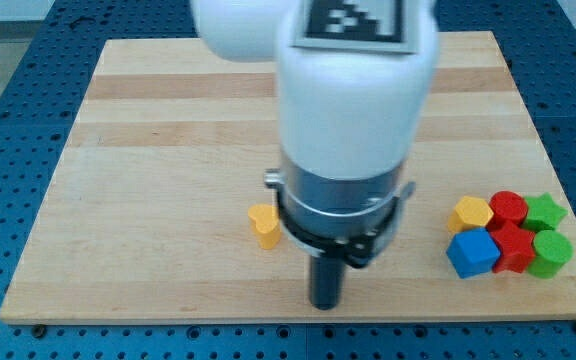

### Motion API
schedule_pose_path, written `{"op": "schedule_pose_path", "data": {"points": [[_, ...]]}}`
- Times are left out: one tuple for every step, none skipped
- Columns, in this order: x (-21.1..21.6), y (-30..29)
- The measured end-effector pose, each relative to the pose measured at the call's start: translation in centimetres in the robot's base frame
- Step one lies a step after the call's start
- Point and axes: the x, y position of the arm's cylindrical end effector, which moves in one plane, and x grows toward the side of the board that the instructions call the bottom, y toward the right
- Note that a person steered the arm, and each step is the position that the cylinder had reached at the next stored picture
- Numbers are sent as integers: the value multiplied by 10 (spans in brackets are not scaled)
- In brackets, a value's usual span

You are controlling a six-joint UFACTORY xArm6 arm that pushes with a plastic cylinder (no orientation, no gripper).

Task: Slide the blue triangle towards the bottom right of the board

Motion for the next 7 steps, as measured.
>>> {"op": "schedule_pose_path", "data": {"points": [[-31, -9], [-57, -4], [-57, 5], [-52, 51], [-52, 51], [-55, 75], [-55, 81]]}}
